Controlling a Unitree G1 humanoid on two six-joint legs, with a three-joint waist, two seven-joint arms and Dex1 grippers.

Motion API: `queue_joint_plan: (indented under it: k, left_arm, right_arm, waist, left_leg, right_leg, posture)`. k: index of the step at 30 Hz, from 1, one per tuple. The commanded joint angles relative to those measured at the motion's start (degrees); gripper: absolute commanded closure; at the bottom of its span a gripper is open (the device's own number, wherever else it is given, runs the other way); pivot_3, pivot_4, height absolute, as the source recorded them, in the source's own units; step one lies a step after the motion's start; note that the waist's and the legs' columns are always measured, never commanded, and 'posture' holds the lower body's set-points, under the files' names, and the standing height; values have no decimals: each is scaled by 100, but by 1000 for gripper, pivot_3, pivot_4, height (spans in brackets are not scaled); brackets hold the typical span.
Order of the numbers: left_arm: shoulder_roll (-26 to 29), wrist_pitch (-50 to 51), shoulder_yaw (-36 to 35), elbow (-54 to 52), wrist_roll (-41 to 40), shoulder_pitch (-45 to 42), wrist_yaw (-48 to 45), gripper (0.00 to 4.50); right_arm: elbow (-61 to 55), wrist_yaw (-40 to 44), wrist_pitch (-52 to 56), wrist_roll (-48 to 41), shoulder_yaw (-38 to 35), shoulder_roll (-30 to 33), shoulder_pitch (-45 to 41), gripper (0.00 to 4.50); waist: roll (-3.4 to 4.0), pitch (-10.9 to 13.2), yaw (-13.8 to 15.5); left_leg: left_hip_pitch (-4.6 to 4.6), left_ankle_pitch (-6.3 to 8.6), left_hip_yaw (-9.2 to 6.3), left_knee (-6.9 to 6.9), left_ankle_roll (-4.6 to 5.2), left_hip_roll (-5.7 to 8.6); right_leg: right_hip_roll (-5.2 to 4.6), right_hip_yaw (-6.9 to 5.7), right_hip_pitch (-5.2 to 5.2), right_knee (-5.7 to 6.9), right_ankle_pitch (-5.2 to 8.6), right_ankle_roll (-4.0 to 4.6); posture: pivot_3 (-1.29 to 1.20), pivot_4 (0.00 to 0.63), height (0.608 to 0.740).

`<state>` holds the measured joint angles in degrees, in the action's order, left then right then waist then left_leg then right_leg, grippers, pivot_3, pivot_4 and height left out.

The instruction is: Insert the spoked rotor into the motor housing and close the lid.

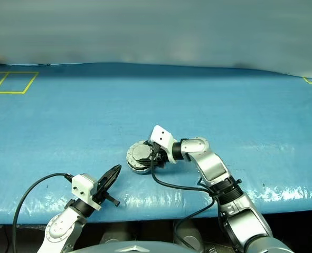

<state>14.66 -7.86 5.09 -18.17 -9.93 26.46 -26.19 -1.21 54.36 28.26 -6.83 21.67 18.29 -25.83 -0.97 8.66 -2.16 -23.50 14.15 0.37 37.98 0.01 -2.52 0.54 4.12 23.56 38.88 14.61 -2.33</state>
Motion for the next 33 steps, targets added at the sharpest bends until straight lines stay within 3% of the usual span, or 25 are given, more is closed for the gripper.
queue_joint_plan:
  k: [1, 13, 33]
  left_arm:
    - [-28, -64, 50, -27, -23, 2, 1, 4500]
    - [-32, -127, 46, 72, -10, -22, -17, 4500]
    - [-11, -111, 96, 148, -38, -56, -62, 4500]
  right_arm:
    - [-363, -124, 157, -38, 63, -20, 76, 1276]
    - [-872, -728, 347, 335, 312, 46, 229, 1276]
    - [-1657, -1264, 1737, 168, 453, -131, 242, 1276]
  waist:
    - [0, 0, -2]
    - [0, 0, -3]
    - [-1, 0, -4]
  left_leg:
    - [0, 0, 0, 0, 0, 0]
    - [0, 0, 0, 1, 0, 0]
    - [0, 0, -2, 0, 0, -2]
  right_leg:
    - [0, 0, 0, 0, 1, -2]
    - [0, 2, 1, 0, 7, -4]
    - [-1, 0, 3, 0, 15, 8]
  posture:
    - [0, 150, 740]
    - [0, 150, 740]
    - [0, 150, 740]
